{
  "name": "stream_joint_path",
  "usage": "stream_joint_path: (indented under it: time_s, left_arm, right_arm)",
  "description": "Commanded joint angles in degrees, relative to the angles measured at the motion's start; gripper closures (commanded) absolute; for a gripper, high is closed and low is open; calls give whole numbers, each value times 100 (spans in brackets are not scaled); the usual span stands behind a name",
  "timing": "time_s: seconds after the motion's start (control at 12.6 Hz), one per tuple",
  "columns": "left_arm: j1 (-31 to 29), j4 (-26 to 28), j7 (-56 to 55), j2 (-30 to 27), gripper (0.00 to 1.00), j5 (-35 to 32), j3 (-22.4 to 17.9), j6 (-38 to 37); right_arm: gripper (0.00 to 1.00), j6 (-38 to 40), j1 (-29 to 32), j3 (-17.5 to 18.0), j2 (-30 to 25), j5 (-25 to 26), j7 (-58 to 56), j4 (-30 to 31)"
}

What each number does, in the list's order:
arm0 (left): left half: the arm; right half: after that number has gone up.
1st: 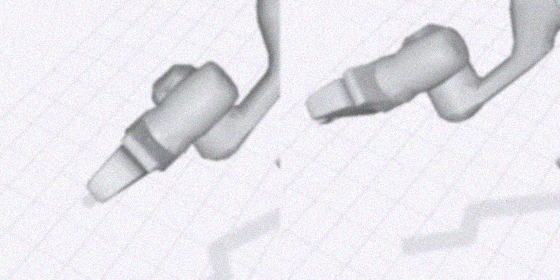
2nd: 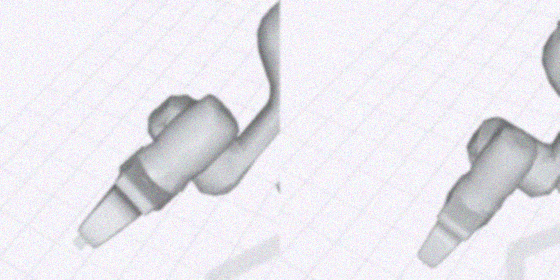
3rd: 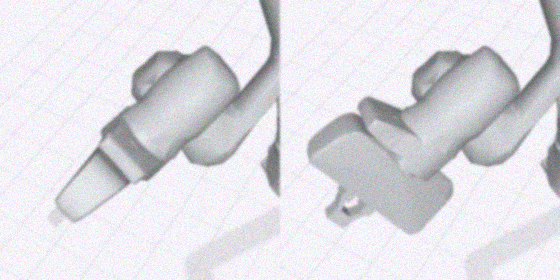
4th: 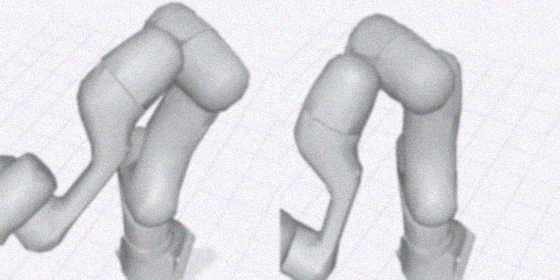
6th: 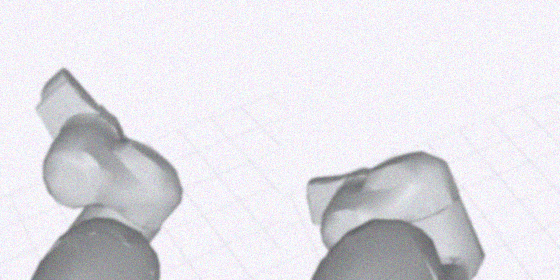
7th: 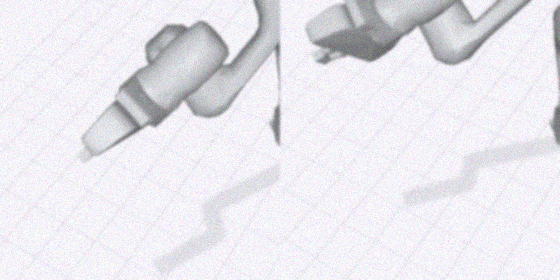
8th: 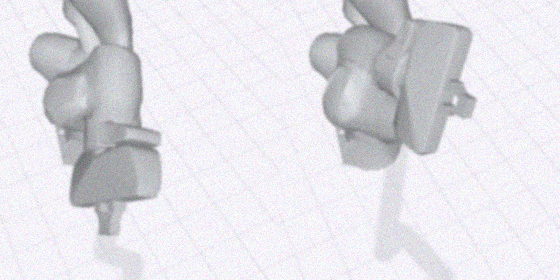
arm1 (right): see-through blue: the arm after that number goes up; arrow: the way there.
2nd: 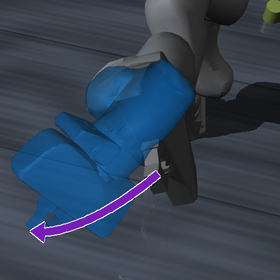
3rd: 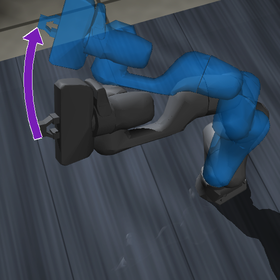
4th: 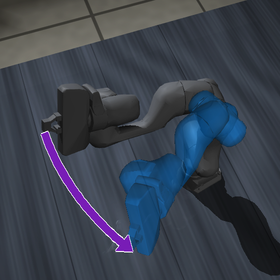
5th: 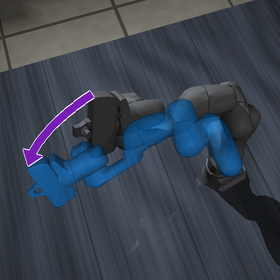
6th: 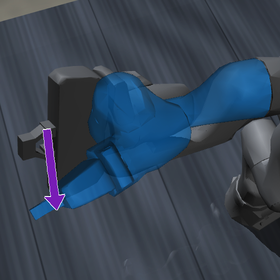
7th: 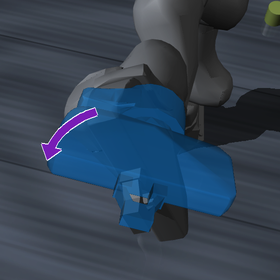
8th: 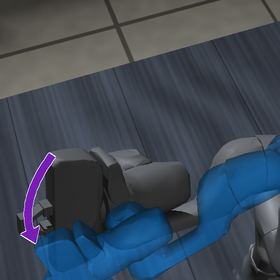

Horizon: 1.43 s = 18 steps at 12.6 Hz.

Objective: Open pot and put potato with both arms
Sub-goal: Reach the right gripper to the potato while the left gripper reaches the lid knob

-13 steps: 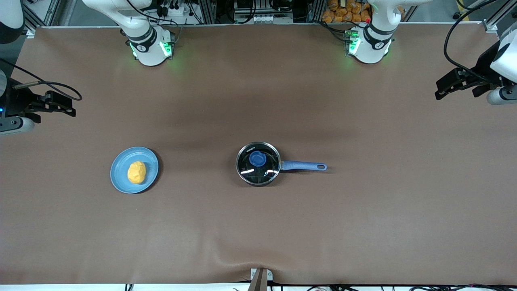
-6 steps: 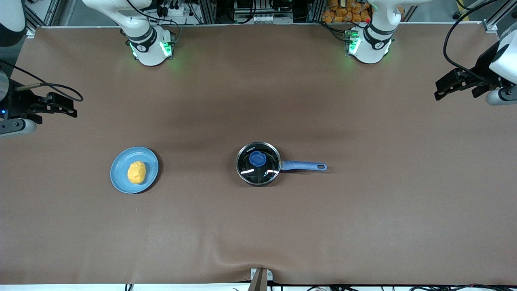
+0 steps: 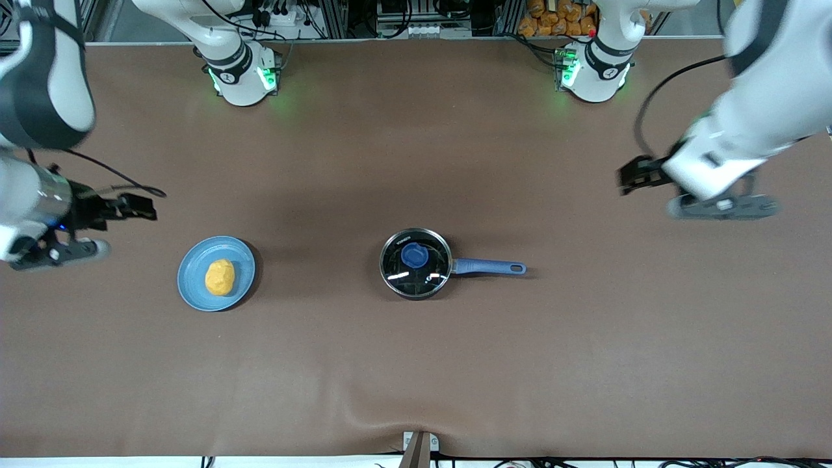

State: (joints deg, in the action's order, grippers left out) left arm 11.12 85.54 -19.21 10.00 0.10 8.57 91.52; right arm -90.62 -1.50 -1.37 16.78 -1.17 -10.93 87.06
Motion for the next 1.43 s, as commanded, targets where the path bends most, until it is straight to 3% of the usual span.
stream_joint_path:
  time_s: [0.0, 0.24, 0.56, 0.72, 1.19, 1.35]
  left_arm:
    - [766, -266, -1299, 493, 0, -63, -22, 329]
    - [1505, -370, -2504, 1089, 0, -98, -39, 1207]
    - [2156, -1118, -4657, 2337, 0, -98, -92, 1893]
    - [2368, -1127, -5380, 2602, 0, -107, -188, 2535]
    - [3026, -1136, -6716, 3051, 0, -107, -601, 3134]
    - [3395, -1214, -7042, 3253, 0, -107, -951, 3231]
  right_arm:
    - [0, -471, 36, 5, 177, -191, -155, 353]
    - [0, -1157, 45, 5, 387, -208, -155, 978]
    - [0, -1711, 132, 5, 1028, -655, -164, 1111]
    - [0, -2211, 150, 5, 1195, -832, -164, 1313]
    - [0, -2864, 177, 14, 1741, -1175, -164, 1349]
    - [0, -2969, 176, 5, 1802, -1175, -164, 1349]
